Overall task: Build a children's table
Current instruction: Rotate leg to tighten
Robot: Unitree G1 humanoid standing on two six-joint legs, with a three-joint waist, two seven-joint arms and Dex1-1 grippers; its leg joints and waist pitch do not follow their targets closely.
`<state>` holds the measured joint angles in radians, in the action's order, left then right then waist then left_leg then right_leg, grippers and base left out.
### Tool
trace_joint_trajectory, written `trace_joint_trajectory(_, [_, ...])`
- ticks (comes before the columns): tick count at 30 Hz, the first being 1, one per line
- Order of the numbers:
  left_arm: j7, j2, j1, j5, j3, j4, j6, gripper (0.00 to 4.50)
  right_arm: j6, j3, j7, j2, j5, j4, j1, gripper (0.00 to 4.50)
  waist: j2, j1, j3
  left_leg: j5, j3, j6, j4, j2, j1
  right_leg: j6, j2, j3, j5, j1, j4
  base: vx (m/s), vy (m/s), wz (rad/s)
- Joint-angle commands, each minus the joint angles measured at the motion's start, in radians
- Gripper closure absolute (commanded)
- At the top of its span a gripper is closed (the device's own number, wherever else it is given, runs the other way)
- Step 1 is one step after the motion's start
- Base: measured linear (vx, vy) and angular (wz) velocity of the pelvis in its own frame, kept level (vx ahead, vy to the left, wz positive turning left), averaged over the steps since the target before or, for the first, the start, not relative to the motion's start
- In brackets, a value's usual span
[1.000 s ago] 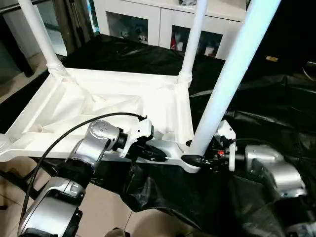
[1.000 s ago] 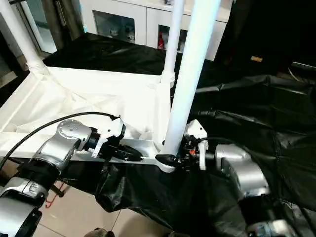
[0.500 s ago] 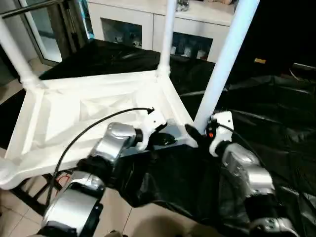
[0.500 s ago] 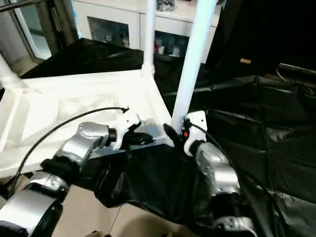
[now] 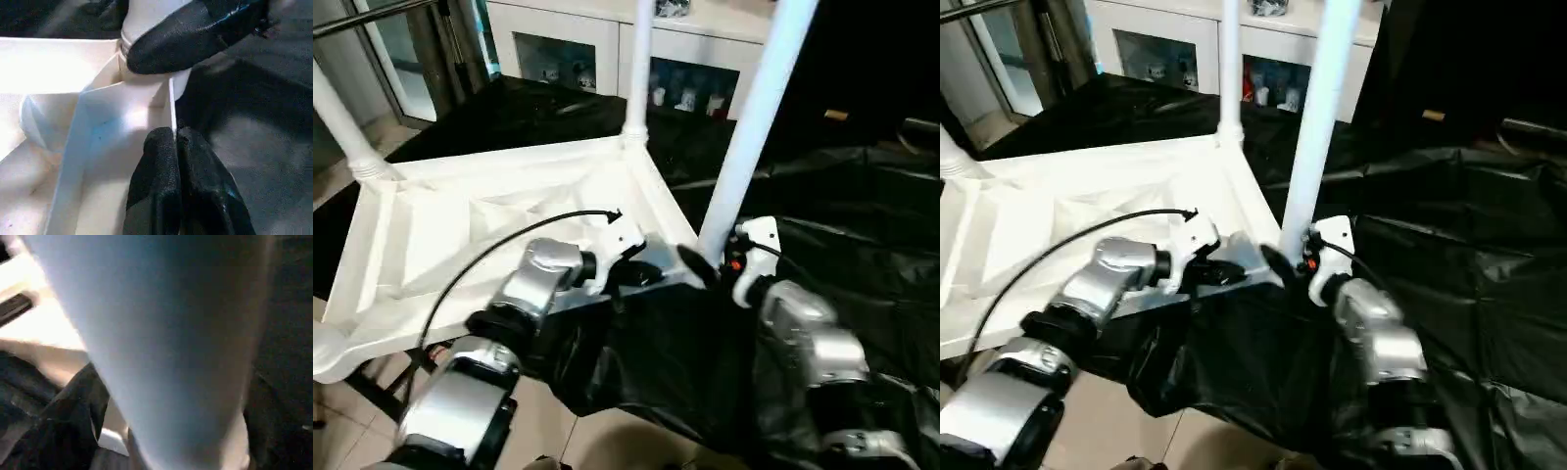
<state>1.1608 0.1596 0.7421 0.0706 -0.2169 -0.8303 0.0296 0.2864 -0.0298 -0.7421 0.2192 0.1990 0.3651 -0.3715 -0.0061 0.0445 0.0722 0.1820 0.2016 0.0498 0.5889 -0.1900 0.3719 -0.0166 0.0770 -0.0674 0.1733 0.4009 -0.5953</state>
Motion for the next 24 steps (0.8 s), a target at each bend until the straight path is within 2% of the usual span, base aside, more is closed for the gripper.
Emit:
trace_joint_trajectory(1, [0.063, -0.04, 0.021, -0.045, -0.044, 0.069, -0.054, 4.5, 0.026, 0.119, -0.135, -0.021, 0.038, -0.043, 0.009, 0.72, 0.002, 0.003, -0.078, 0.114, -0.022, -0.105, -0.061, -0.046, -0.011, -0.277, 0.072, 0.051, 0.045, -0.056, 0.055, 0.0, 0.0, 0.0])
trace_joint_trajectory(5, [0.164, 0.007, 0.023, -0.046, -0.052, 0.067, -0.059, 4.5, 0.076, 0.137, -0.325, 0.107, 0.079, -0.124, 0.049, 0.72, 0.006, 0.019, -0.078, 0.124, -0.02, -0.119, -0.06, -0.05, -0.014, -0.294, 0.069, 0.046, 0.031, -0.06, 0.052, 0.0, 0.0, 0.0])
trace_joint_trajectory(7, [0.201, 0.022, 0.021, -0.05, -0.054, 0.066, -0.054, 4.5, 0.099, 0.147, -0.391, 0.151, 0.089, -0.148, 0.064, 0.72, 0.006, 0.029, -0.075, 0.157, -0.018, -0.113, -0.061, -0.053, -0.017, -0.291, 0.072, 0.047, 0.069, -0.055, 0.056, 0.0, 0.0, 0.0])
trace_joint_trajectory(9, [0.212, 0.025, 0.02, -0.05, -0.054, 0.066, -0.055, 4.5, 0.102, 0.15, -0.412, 0.167, 0.089, -0.149, 0.068, 0.72, 0.011, 0.035, -0.072, 0.181, -0.019, -0.092, -0.062, -0.054, -0.018, -0.284, 0.076, 0.047, 0.124, -0.051, 0.062, 0.0, 0.0, 0.0])
trace_joint_trajectory(10, [0.224, 0.028, 0.018, -0.052, -0.055, 0.067, -0.055, 4.5, 0.104, 0.152, -0.421, 0.175, 0.09, -0.15, 0.07, 0.86, 0.007, 0.037, -0.071, 0.198, -0.019, -0.078, -0.064, -0.054, -0.02, -0.277, 0.076, 0.047, 0.162, -0.051, 0.066, 0.0, 0.0, 0.0])
trace_joint_trajectory(11, [0.231, 0.03, 0.016, -0.053, -0.056, 0.069, -0.054, 4.5, 0.105, 0.154, -0.426, 0.18, 0.091, -0.15, 0.071, 1.03, 0.007, 0.039, -0.07, 0.203, -0.019, -0.071, -0.064, -0.053, -0.021, -0.273, 0.076, 0.048, 0.179, -0.051, 0.067, 0.0, 0.0, 0.0])
trace_joint_trajectory(13, [0.253, 0.037, 0.01, -0.055, -0.061, 0.074, -0.053, 4.5, 0.113, 0.157, -0.445, 0.195, 0.096, -0.155, 0.075, 1.03, 0.006, 0.043, -0.068, 0.211, -0.019, -0.058, -0.065, -0.052, -0.023, -0.255, 0.078, 0.049, 0.226, -0.048, 0.072, 0.0, 0.0, 0.0])
trace_joint_trajectory(15, [0.263, 0.042, 0.004, -0.059, -0.064, 0.085, -0.047, 4.5, 0.126, 0.161, -0.454, 0.201, 0.103, -0.168, 0.079, 1.17, 0.006, 0.045, -0.068, 0.204, -0.02, -0.058, -0.066, -0.053, -0.02, -0.248, 0.078, 0.049, 0.236, -0.05, 0.073, 0.0, 0.0, 0.0])
trace_joint_trajectory(16, [0.264, 0.042, 0.003, -0.059, -0.064, 0.085, -0.046, 4.5, 0.128, 0.162, -0.456, 0.202, 0.104, -0.169, 0.08, 1.42, 0.008, 0.044, -0.066, 0.204, -0.02, -0.058, -0.066, -0.052, -0.019, -0.247, 0.078, 0.049, 0.237, -0.048, 0.073, 0.0, 0.0, 0.0])
trace_joint_trajectory(18, [0.271, 0.043, 0.002, -0.06, -0.066, 0.084, -0.046, 4.5, 0.134, 0.173, -0.467, 0.206, 0.104, -0.175, 0.08, 1.45, 0.003, 0.042, -0.065, 0.193, -0.021, -0.062, -0.067, -0.051, -0.017, -0.242, 0.076, 0.048, 0.232, -0.048, 0.073, 0.0, 0.0, 0.0])
trace_joint_trajectory(20, [0.272, 0.042, 0.002, -0.059, -0.066, 0.081, -0.048, 4.5, 0.137, 0.177, -0.474, 0.204, 0.102, -0.176, 0.08, 1.69, 0.004, 0.042, -0.065, 0.19, -0.021, -0.064, -0.067, -0.052, -0.017, -0.24, 0.076, 0.048, 0.234, -0.048, 0.073, 0.0, 0.0, 0.0])
trace_joint_trajectory(22, [0.264, 0.04, 0.001, -0.057, -0.064, 0.078, -0.049, 4.5, 0.134, 0.18, -0.473, 0.199, 0.098, -0.176, 0.082, 1.7, 0.005, 0.042, -0.065, 0.188, -0.021, -0.065, -0.067, -0.051, -0.016, -0.239, 0.077, 0.048, 0.235, -0.048, 0.072, 0.0, 0.0, 0.0])
trace_joint_trajectory(24, [0.247, 0.037, 0.0, -0.052, -0.063, 0.075, -0.052, 4.5, 0.129, 0.179, -0.462, 0.192, 0.097, -0.176, 0.086, 1.73, 0.001, 0.042, -0.066, 0.191, -0.021, -0.065, -0.067, -0.051, -0.018, -0.234, 0.078, 0.047, 0.254, -0.047, 0.074, 0.0, 0.0, 0.0])
